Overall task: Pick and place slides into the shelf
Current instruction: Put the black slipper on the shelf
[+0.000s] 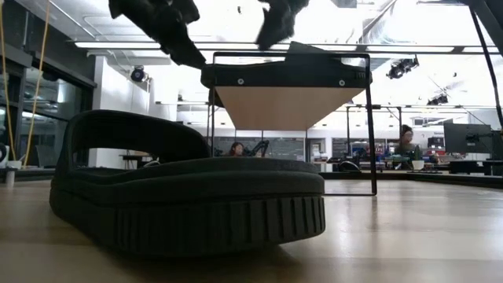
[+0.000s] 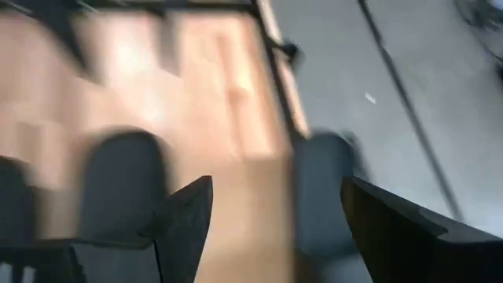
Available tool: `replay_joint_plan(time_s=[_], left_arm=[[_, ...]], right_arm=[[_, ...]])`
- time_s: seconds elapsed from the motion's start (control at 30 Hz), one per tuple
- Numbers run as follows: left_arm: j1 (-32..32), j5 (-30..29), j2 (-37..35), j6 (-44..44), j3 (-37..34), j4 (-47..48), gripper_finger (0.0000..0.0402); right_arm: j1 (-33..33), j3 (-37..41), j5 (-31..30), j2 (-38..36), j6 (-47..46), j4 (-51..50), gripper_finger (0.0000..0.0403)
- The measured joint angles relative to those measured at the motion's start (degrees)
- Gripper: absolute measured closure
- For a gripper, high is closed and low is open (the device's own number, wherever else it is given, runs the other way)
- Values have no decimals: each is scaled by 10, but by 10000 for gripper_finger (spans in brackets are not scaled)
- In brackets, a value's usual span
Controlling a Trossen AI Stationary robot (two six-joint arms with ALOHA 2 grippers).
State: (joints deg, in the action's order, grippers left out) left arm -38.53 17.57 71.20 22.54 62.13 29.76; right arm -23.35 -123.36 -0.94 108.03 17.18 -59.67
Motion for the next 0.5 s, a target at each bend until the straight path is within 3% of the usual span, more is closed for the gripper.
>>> replay_joint_plan(time_s=[0.23, 0.5], left_arm=[[-1, -1, -25, -102, 0, 5, 160], [-1, -1, -33, -164, 0, 16, 160]], right_arm=[[89, -18, 87, 0, -36, -2, 132], [225, -17, 51, 0, -87, -27, 132]])
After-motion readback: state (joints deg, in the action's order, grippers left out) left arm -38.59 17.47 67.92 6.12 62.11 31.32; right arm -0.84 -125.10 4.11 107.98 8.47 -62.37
